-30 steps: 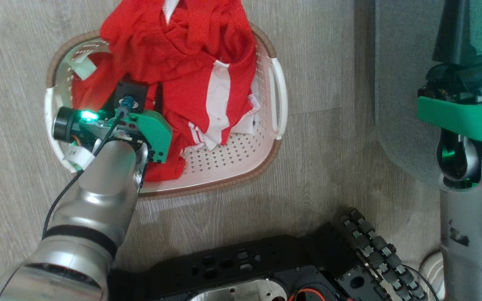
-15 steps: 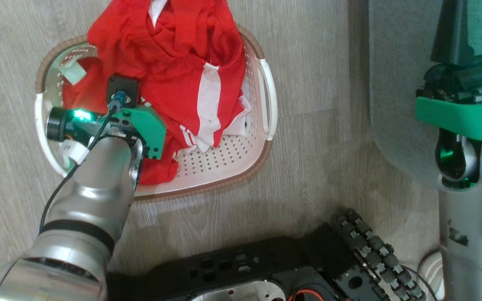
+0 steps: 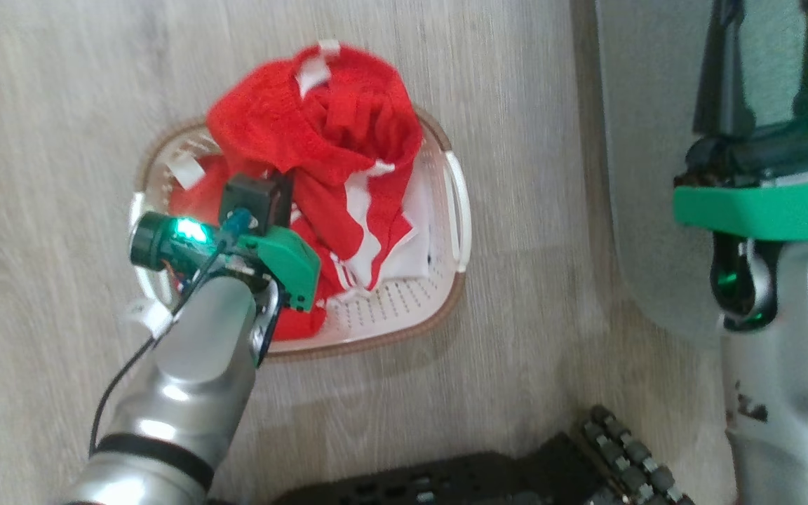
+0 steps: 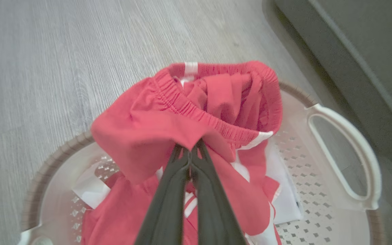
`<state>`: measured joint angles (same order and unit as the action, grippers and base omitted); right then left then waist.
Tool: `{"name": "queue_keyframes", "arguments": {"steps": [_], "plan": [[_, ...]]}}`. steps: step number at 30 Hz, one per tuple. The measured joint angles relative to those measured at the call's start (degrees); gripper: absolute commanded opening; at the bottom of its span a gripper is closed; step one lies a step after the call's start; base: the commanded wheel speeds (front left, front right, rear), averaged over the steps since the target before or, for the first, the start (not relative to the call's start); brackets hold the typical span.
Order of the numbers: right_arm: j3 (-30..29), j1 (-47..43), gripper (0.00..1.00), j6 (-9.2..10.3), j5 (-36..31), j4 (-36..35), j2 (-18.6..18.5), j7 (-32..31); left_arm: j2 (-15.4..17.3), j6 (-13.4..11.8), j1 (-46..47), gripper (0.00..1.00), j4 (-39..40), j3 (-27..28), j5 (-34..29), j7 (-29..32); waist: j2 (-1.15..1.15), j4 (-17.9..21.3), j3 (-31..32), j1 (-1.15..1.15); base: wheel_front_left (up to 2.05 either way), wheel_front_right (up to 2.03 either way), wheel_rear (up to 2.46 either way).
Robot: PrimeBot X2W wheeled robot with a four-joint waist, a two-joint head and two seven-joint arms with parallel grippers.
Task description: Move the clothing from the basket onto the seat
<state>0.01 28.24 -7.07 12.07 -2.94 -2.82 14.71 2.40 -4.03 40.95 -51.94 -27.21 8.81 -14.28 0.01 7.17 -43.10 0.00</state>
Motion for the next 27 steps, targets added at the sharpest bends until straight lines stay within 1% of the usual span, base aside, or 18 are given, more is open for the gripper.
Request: {"name": "queue_keyframes", "arguments": {"steps": [4, 11, 12, 19, 24, 27], "plan": [[-0.1, -3.0, 1.00, 0.00, -0.7, 2.2, 0.0, 0.0, 0.2, 0.6, -3.6, 0.00, 4.3, 0.0, -0.1, 0.0, 0.00, -1.0, 4.9, 0.00, 0.00, 0.00, 0.00], [-0.7, -9.4, 1.00, 0.00, -1.6, 6.0, 0.0, 0.0, 0.3, 3.1, -9.7, 0.00, 9.3, -0.2, -0.1, 0.0, 0.00, -2.7, 15.0, 0.00, 0.00, 0.00, 0.00], [-0.7, -9.4, 1.00, 0.00, -1.6, 6.0, 0.0, 0.0, 0.3, 3.1, -9.7, 0.00, 9.3, -0.2, -0.1, 0.0, 0.00, -2.7, 15.0, 0.00, 0.00, 0.00, 0.00], [-0.7, -17.5, 1.00, 0.00, -1.8, 10.0, 0.0, 0.0, 0.3, 5.0, -12.6, 0.00, 11.8, -0.5, 0.8, 0.0, 0.00, -4.1, 26.1, -0.01, 0.00, 0.00, 0.00], [0.3, -22.1, 1.00, 0.00, -1.8, 11.5, 0.1, 0.0, 0.3, 5.8, -12.7, 0.00, 13.0, -0.6, 2.1, 0.2, 0.00, -4.9, 33.6, -0.01, 0.00, 0.00, 0.00], [1.1, -24.0, 1.00, 0.00, -1.7, 11.9, 0.1, 0.0, 0.3, 6.1, -12.7, 0.00, 14.2, -1.1, 2.2, 1.7, 0.00, -5.3, 37.7, -0.01, 0.00, 0.00, 0.00]]}}
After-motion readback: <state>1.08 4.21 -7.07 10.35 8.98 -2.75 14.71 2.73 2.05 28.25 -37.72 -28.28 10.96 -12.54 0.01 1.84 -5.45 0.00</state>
